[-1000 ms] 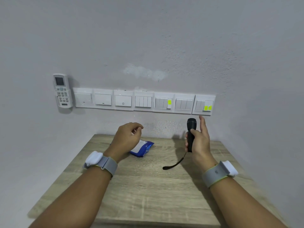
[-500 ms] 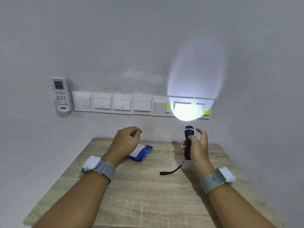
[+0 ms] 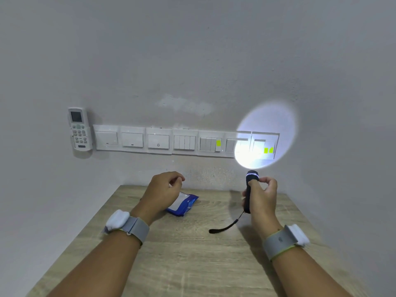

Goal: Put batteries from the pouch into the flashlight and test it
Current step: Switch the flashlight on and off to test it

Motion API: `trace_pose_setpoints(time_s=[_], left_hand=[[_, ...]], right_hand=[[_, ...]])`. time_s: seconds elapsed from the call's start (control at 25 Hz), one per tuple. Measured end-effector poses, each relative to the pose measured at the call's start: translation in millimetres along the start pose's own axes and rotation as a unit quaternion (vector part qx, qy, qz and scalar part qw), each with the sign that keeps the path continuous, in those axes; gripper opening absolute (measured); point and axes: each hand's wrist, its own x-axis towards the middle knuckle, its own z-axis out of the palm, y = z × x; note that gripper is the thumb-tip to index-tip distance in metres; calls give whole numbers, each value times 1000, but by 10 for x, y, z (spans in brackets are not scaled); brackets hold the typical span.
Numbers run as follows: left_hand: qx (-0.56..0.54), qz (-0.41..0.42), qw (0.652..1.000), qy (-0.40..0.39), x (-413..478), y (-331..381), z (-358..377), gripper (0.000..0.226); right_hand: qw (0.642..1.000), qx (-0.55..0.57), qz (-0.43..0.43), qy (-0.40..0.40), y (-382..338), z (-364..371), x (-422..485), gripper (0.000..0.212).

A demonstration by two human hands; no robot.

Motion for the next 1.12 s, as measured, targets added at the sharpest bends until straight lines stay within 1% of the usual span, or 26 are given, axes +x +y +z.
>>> trace_pose_setpoints(time_s=[0.16, 0.4, 0.48, 0.6, 0.72, 0.84, 0.96, 1.12], left_hand=[[-3, 1, 1000, -8, 1, -12, 1, 22], [2, 12, 1000, -22, -16, 3, -17, 22], [5, 20, 1000, -17, -23, 6, -18, 22], [4, 21, 1000, -17, -31, 20, -26, 23], [4, 21, 1000, -19, -44, 34, -28, 24], [11, 21, 1000, -15, -55, 49, -33, 24], [-3, 17, 1000, -11, -71, 64, -29, 25], [1, 16, 1000, -14, -82, 77, -24, 26]], right_hand=[[1000, 4, 3, 14, 6, 1, 16, 16], [999, -24, -11, -18, -14, 13, -4, 16], [999, -21, 0, -39, -35, 5, -12, 18], [994, -12, 34, -100, -34, 34, -38, 19], [989, -49, 27, -139, -10, 95, -80, 15], [990, -48, 12, -129, 8, 106, -90, 15], [992, -25, 20, -124, 23, 88, -85, 19], [988, -19, 29, -151, 5, 95, -110, 20]])
